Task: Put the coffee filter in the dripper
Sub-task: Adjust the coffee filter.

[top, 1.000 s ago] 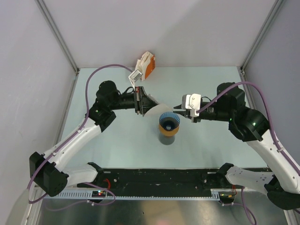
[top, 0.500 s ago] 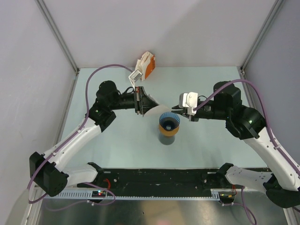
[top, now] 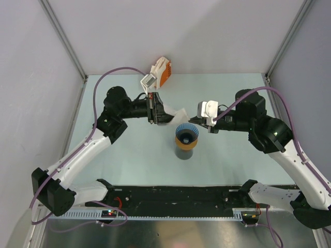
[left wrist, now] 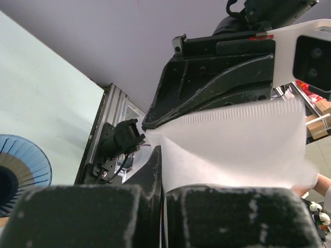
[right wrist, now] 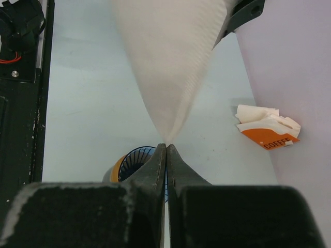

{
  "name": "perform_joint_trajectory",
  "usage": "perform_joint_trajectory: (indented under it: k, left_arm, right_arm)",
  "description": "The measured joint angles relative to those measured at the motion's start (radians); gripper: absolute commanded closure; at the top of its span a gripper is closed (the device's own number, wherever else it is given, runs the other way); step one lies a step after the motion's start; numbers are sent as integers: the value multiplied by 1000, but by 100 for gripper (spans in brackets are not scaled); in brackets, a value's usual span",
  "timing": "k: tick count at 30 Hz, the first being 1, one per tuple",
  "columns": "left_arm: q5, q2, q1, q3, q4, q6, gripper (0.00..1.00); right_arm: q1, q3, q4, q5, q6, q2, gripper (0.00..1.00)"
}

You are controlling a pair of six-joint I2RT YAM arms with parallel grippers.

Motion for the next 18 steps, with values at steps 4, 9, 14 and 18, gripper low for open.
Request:
perform_joint_trajectory:
  k: [4, 9, 14, 18]
  left_arm:
    - [7, 0, 0, 7, 21, -12, 100]
    - [10, 0, 0, 7, 23, -26, 100]
    - [10, 0, 0, 7, 26, -26, 100]
    - [10, 0, 0, 7, 28, -32, 96]
  right_arm:
    - [0, 0, 6, 0, 0, 4, 100]
    - [-2, 0, 9, 0, 0, 8, 100]
    - [-2, 0, 9, 0, 0, 10, 100]
    - [-2, 0, 10, 1, 1, 11, 100]
